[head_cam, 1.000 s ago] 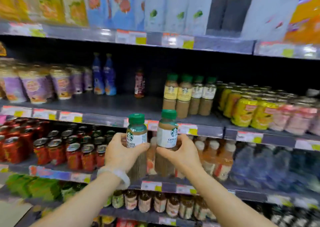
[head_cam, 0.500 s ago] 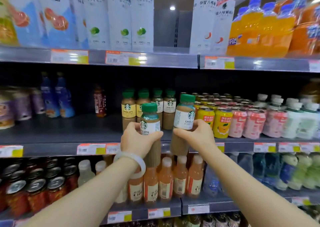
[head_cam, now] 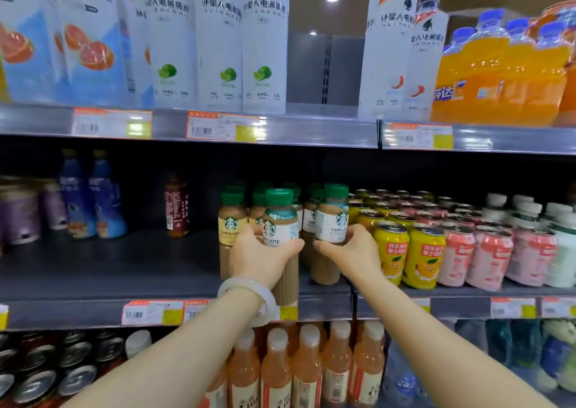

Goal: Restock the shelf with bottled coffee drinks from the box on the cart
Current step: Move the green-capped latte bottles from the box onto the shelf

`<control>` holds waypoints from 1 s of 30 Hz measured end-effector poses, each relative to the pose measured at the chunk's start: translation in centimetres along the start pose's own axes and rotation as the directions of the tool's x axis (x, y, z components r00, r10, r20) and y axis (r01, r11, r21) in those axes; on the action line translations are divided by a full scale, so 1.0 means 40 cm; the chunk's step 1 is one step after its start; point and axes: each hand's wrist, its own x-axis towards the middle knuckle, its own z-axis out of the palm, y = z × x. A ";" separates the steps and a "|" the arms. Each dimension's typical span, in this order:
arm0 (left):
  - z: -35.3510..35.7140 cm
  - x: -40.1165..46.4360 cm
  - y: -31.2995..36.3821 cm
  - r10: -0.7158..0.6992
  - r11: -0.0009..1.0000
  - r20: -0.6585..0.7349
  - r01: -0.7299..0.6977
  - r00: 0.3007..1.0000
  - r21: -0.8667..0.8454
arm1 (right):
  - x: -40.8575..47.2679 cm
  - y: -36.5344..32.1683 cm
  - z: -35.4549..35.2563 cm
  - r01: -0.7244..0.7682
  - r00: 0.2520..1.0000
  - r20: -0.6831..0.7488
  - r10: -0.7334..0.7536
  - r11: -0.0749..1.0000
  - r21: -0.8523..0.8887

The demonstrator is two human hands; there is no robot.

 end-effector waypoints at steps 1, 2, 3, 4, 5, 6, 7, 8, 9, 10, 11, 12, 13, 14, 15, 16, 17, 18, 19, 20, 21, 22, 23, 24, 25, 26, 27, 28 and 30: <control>0.008 0.007 0.000 0.002 1.000 0.002 -0.002 1.000 -0.006 | 0.006 0.006 0.007 -0.007 1.000 -0.001 0.007 1.000 -0.009; 0.017 0.014 0.000 0.004 1.000 0.003 -0.004 1.000 -0.011 | 0.012 0.011 0.014 -0.012 1.000 -0.002 0.012 1.000 -0.016; 0.024 0.021 0.001 0.008 1.000 0.001 -0.008 1.000 -0.014 | 0.017 0.017 0.020 -0.018 1.000 -0.001 0.018 1.000 -0.022; 0.032 0.027 0.002 0.011 1.000 -0.002 -0.011 1.000 -0.013 | 0.020 0.023 0.026 -0.023 1.000 -0.001 0.023 0.999 -0.027; 0.040 0.033 0.003 0.015 1.000 -0.007 -0.015 1.000 -0.010 | 0.022 0.029 0.031 -0.028 1.000 -0.001 0.028 0.999 -0.031; 0.048 0.038 0.004 0.019 1.000 -0.012 -0.019 1.000 -0.006 | 0.023 0.033 0.036 -0.032 0.999 -0.001 0.032 0.999 -0.033; 0.055 0.042 0.005 0.025 1.000 -0.017 -0.025 1.000 0.001 | 0.023 0.038 0.041 -0.035 0.999 -0.002 0.035 0.999 -0.033; 0.062 0.045 0.005 0.029 1.000 -0.021 -0.029 0.999 0.008 | 0.023 0.041 0.045 -0.035 0.999 -0.003 0.035 0.999 -0.030; 0.068 0.047 0.006 0.029 0.999 -0.030 -0.028 0.999 0.015 | 0.024 0.042 0.046 -0.033 0.999 -0.001 0.033 0.999 -0.026; 0.075 0.050 0.005 0.023 1.000 -0.040 -0.022 0.999 0.021 | 0.026 0.042 0.047 -0.030 1.000 0.006 0.030 0.999 -0.018; 0.082 0.052 0.004 0.013 0.999 -0.049 -0.012 0.999 0.030 | 0.028 0.042 0.046 -0.028 0.999 0.016 0.028 1.000 -0.006; 0.090 0.054 0.001 0.002 0.999 -0.057 0.000 0.998 0.041 | 0.029 0.043 0.044 -0.027 0.999 0.028 0.027 1.000 0.006; 0.097 0.054 -0.001 -0.008 0.999 -0.067 0.011 0.998 0.052 | 0.029 0.044 0.041 -0.028 0.999 0.041 0.027 0.999 0.018; 0.105 0.054 -0.003 -0.019 0.998 -0.079 0.023 0.997 0.059 | 0.028 0.046 0.038 -0.028 0.998 0.055 0.026 0.999 0.029; 0.112 0.054 -0.004 -0.029 0.998 -0.095 0.035 0.995 0.061 | 0.027 0.048 0.036 -0.026 0.997 0.072 0.023 0.999 0.039; 0.118 0.053 -0.004 -0.035 0.997 -0.111 0.042 0.993 0.062 | 0.025 0.051 0.035 -0.022 0.996 0.088 0.018 0.999 0.047; 0.124 0.054 -0.003 -0.036 0.997 -0.124 0.044 0.992 0.063 | 0.024 0.055 0.034 -0.018 0.995 0.101 0.013 0.999 0.050; 0.129 0.056 -0.002 -0.034 0.997 -0.132 0.043 0.991 0.067 | 0.023 0.058 0.033 -0.015 0.994 0.109 0.010 0.999 0.048; 0.133 0.057 -0.001 -0.033 0.996 -0.138 0.043 0.990 0.072 | 0.022 0.061 0.033 -0.015 0.993 0.113 0.009 0.999 0.046; 0.137 0.059 0.000 -0.034 0.996 -0.141 0.045 0.989 0.080 | 0.021 0.065 0.033 -0.016 0.993 0.117 0.010 0.999 0.048; 0.142 0.061 0.000 -0.033 0.994 -0.144 0.047 0.989 0.094 | 0.020 0.067 0.033 -0.018 0.993 0.119 0.011 0.998 0.054; 0.148 0.062 0.001 -0.030 0.992 -0.148 0.047 0.989 0.114 | 0.019 0.069 0.034 -0.019 0.993 0.120 0.011 0.998 0.061; 0.154 0.063 0.000 -0.022 0.990 -0.151 0.043 0.988 0.135 | 0.019 0.070 0.035 -0.019 0.993 0.120 0.011 0.998 0.067; 0.159 0.062 -0.001 -0.013 0.988 -0.154 0.037 0.988 0.152 | 0.018 0.072 0.037 -0.018 0.993 0.118 0.010 0.997 0.074; 0.164 0.060 -0.003 -0.008 0.986 -0.156 0.034 0.988 0.165 | 0.019 0.074 0.039 -0.017 0.994 0.113 0.008 0.997 0.078; 0.167 0.058 -0.006 -0.010 0.984 -0.156 0.037 0.988 0.175 | 0.020 0.076 0.039 -0.014 0.994 0.106 0.005 0.997 0.078; 0.169 0.056 -0.010 -0.015 0.982 -0.155 0.044 0.988 0.186 | 0.020 0.079 0.040 -0.011 0.995 0.101 0.003 0.997 0.078; 0.169 0.054 -0.012 -0.016 0.978 -0.149 0.046 0.989 0.202 | 0.021 0.082 0.041 -0.007 0.995 0.098 0.000 0.997 0.078; 0.166 0.055 -0.015 -0.005 0.968 -0.122 0.036 0.993 0.249 | 0.021 0.086 0.043 0.003 0.995 0.097 -0.011 0.997 0.079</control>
